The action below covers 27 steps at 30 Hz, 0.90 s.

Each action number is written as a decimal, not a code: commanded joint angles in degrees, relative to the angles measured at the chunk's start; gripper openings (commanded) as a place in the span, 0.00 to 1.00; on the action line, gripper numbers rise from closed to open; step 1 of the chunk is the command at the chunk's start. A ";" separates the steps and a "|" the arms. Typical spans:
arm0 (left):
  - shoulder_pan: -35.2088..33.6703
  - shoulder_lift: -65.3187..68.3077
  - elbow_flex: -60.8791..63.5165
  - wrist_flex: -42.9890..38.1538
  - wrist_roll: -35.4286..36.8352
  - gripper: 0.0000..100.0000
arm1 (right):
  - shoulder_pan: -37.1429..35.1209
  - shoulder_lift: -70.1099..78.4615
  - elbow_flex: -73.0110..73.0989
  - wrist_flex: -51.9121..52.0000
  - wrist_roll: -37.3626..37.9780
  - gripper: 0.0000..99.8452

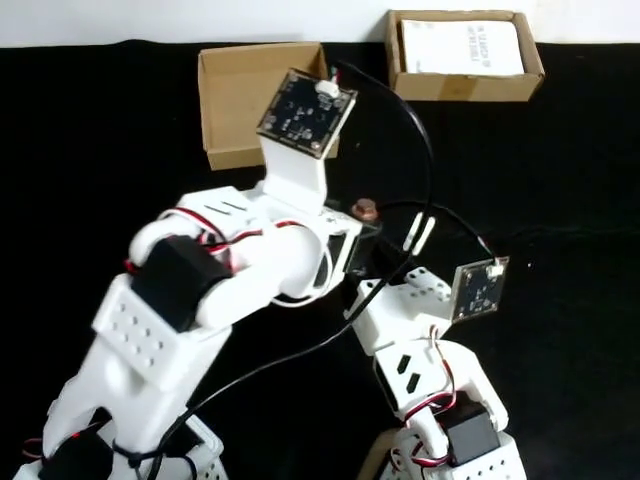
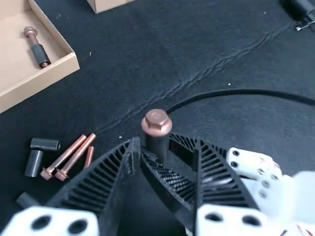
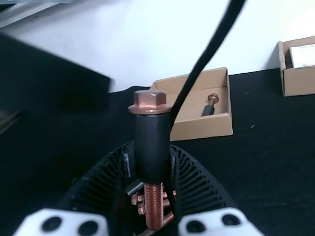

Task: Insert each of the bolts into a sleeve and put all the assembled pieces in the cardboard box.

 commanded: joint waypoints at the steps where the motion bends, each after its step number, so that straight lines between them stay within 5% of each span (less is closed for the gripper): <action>1: -0.22 -0.92 -8.04 3.69 -0.35 0.18 | 0.22 0.40 -0.92 -1.45 -0.35 0.01; 8: -9.45 -0.92 -21.85 10.11 -0.44 0.18 | 8.31 10.86 -12.18 -5.41 -0.35 0.01; 16: -22.73 -0.92 -22.73 10.46 -0.44 0.18 | 10.07 24.66 -23.87 -21.14 -0.44 0.01; 27: -27.56 -0.92 -16.22 11.69 -0.53 0.18 | 10.07 50.68 -30.90 -42.42 -0.26 0.01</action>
